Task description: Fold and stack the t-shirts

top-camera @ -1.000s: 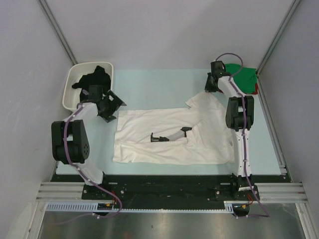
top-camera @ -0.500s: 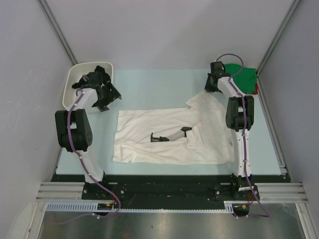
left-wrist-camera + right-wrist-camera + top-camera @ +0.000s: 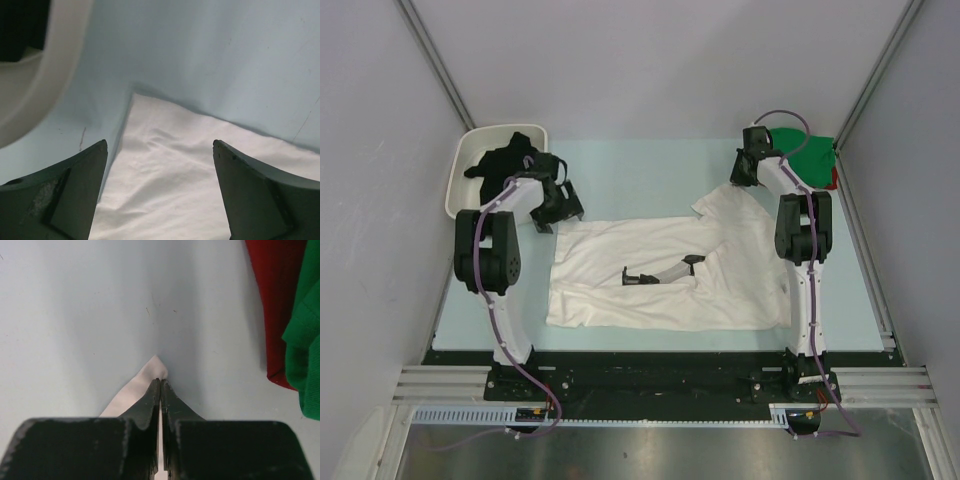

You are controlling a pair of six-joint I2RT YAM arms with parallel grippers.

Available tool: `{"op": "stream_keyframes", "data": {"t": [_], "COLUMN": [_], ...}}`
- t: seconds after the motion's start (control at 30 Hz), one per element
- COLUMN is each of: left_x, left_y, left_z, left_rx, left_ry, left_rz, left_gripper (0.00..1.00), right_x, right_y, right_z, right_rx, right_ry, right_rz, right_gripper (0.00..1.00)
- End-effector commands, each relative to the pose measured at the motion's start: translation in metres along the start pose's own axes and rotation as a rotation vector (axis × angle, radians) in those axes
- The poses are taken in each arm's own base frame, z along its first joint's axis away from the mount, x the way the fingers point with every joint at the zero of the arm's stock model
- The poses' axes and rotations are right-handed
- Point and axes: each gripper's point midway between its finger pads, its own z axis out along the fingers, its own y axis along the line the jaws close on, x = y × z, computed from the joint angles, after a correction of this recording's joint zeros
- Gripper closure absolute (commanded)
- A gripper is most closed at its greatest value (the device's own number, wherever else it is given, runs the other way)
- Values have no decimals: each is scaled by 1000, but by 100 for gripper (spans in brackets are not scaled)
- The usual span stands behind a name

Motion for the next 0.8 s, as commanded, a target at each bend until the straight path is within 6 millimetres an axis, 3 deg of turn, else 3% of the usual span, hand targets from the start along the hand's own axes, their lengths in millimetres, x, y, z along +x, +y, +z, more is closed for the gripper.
{"op": "stream_keyframes", "data": {"t": [0.0, 0.13, 0.27, 0.4, 0.5, 0.63, 0.77], "left_x": [-9, -19, -33, -60, -67, -64, -70], "left_y": [3, 6, -4, -17, -19, -10, 13], "left_z": [-4, -1, 0, -9, -6, 6, 9], "left_rx": [-65, -99, -77, -52, -63, -110, -130], "left_ry": [-47, -59, -63, -128, -126, -110, -104], "left_rz": [51, 57, 87, 123, 139, 139, 78], "left_gripper": [10, 9, 10, 10, 9, 9, 10], "right_x": [13, 18, 22, 21, 19, 19, 20], "right_y": [11, 15, 18, 18, 16, 15, 16], "right_z": [-13, -11, -10, -11, -12, -12, -13], "right_rx": [-49, -66, -79, -77, -75, -72, -77], "right_ry": [50, 59, 66, 61, 58, 58, 60], "right_rz": [-3, 9, 10, -1, 4, 7, 7], "right_gripper": [100, 100, 100, 100, 100, 100, 100]}}
